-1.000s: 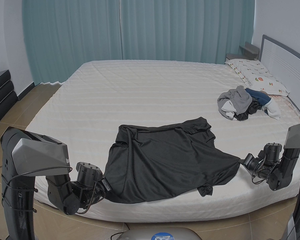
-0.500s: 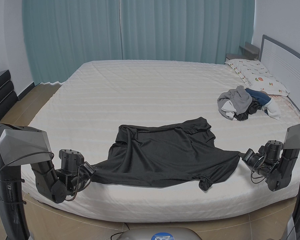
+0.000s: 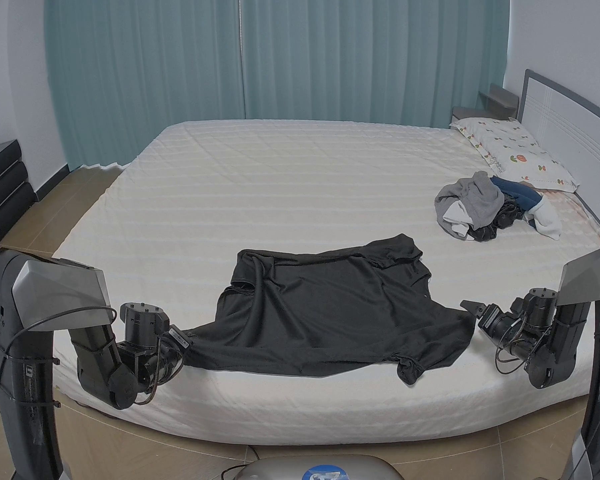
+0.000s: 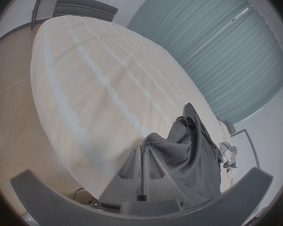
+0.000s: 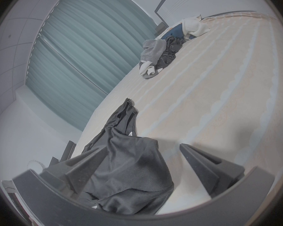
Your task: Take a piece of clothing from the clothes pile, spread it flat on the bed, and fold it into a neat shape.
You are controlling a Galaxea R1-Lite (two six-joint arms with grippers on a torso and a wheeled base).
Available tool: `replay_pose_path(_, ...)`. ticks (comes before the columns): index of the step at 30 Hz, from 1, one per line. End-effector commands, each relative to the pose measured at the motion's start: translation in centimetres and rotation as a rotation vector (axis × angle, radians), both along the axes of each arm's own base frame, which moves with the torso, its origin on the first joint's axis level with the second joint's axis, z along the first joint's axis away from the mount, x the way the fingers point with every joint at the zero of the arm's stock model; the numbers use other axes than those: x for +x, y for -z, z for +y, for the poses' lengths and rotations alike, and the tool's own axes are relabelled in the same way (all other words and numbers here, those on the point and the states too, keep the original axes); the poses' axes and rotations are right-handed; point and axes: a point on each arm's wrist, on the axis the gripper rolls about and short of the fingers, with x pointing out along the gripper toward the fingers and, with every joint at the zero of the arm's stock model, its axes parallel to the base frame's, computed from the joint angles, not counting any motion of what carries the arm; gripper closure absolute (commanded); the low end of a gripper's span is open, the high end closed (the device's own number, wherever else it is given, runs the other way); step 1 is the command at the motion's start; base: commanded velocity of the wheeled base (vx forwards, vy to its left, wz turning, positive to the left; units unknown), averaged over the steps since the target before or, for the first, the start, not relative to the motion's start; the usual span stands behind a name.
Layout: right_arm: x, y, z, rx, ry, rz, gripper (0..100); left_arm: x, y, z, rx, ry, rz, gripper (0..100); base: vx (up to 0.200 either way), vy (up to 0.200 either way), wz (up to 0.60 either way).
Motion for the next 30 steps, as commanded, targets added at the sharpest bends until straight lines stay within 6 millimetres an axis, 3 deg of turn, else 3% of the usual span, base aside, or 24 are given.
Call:
replay_pose_path(1, -1.3, -2.2, -1.3, 0.022, -0.016, -0.035, 0, -0.2, 0.5, 0.0, 0.002, 0.0, 0.011, 100, 0.0, 0.0, 0.0)
replay_pose_path(4, -2.7, -3.3, -1.7, 0.055, -0.084, -0.031, 0, -0.2, 0.5, 0.0, 0.002, 0.0, 0.01, 100, 0.0, 0.0, 0.0)
replay_pose_path(7, -3.3, -3.1, -1.4, 0.06, -0.117, -0.002, 0, -0.2, 0.5, 0.0, 0.002, 0.0, 0.01, 100, 0.0, 0.0, 0.0)
replay_pose_path(17, -4.0, 1.1, 1.3, 0.01, -0.236, 0.145, 0, -0.2, 0.5, 0.0, 0.002, 0.0, 0.01, 100, 0.0, 0.0, 0.0)
replay_pose_path(22, -3.1, 1.7, 1.5, -0.003, -0.228, 0.137, 0, -0.2, 0.4, 0.0, 0.0, 0.001, 0.008, 100, 0.0, 0.0, 0.0)
replay_pose_path(23, -2.8, 2.0, 1.7, -0.006, -0.229, 0.134, 100, -0.2, 0.4, 0.0, 0.001, 0.0, 0.008, 100, 0.0, 0.0, 0.0)
replay_pose_path(30, -1.6, 2.0, 2.0, -0.017, -0.201, 0.094, 100, -0.1, 0.4, 0.0, 0.0, 0.001, 0.005, 100, 0.0, 0.0, 0.0)
